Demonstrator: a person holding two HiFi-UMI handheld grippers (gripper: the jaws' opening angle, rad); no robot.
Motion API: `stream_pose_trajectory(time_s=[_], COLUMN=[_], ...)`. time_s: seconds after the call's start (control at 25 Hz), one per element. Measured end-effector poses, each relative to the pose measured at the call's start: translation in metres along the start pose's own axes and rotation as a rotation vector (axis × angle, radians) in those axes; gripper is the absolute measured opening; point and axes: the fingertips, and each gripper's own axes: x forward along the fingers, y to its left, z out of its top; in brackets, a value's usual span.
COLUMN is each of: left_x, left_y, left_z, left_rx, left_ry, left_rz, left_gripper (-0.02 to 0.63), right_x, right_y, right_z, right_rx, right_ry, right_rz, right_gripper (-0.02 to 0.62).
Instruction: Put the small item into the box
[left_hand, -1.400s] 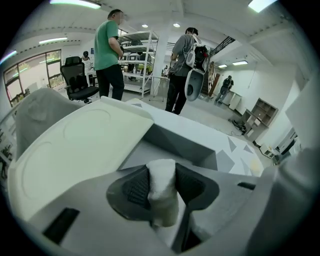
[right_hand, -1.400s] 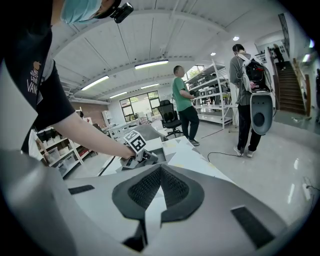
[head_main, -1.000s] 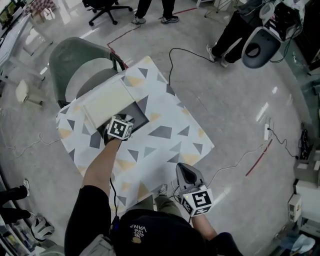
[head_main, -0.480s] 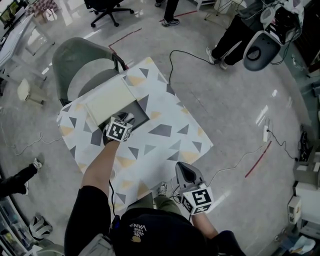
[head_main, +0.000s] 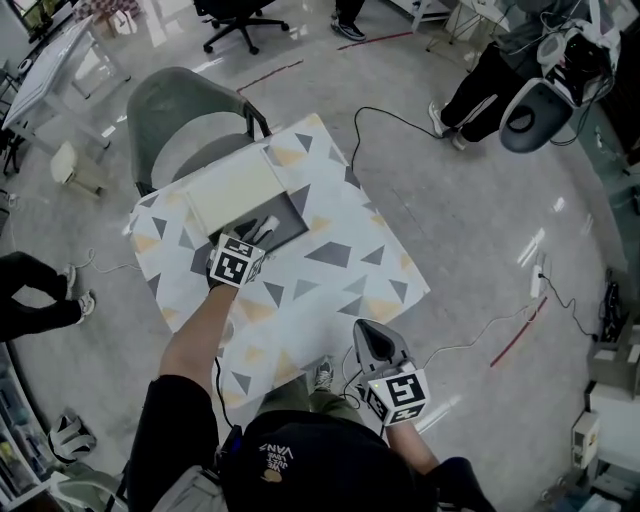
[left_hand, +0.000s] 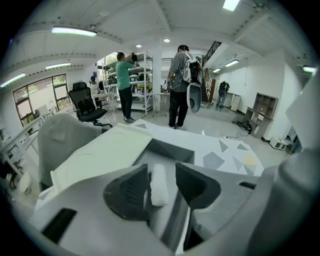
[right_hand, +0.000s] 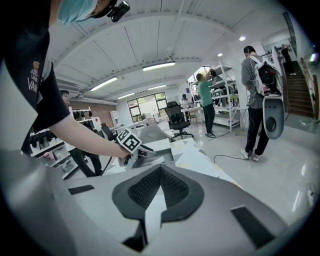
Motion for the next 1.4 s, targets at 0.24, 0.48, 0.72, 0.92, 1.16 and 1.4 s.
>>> stream_pose_trajectory(time_s=[0.24, 0.48, 0.72, 0.92, 1.16, 1.4], left_x=[-0.045, -0.097, -0.146, -0.185, -0.232, -0.272], left_y=[-0.011, -0.032, -0.059, -0.085, -0.114, -0.143], left_z=[0.016, 0.024, 0.018, 0.014, 0.006, -0.008], left_rx=[0.030, 0.051, 0.023, -0.024, -0.049, -0.072], left_ry=[-0.088, -0.186, -0.240, -0.312, -0.382, -0.422], left_rz=[0.053, 0.092, 0.119, 0.131, 0.167, 0.208], left_gripper=[0.113, 0.021, 0.008, 0.008, 0.007, 0.008], right_x=[-0.012, -0.029, -0.047, -0.062, -0.078, -0.091], right_y=[0.010, 0.025, 0.036, 0.042, 0.051, 0.062], right_z=[0.003, 0.004, -0.002, -0.002, 0.006, 0.013], right_rx=[-0.033, -0.065, -0.082, -0.088, -0.116, -0.153], right_ry=[-0.021, -0.047, -0.056, -0.082, -0.118, -0.146], right_rz=[0.043, 0.093, 0.127, 0.146, 0.165, 0.195], right_gripper=[0.000, 0.000, 0.000, 0.000, 0.000, 0.001])
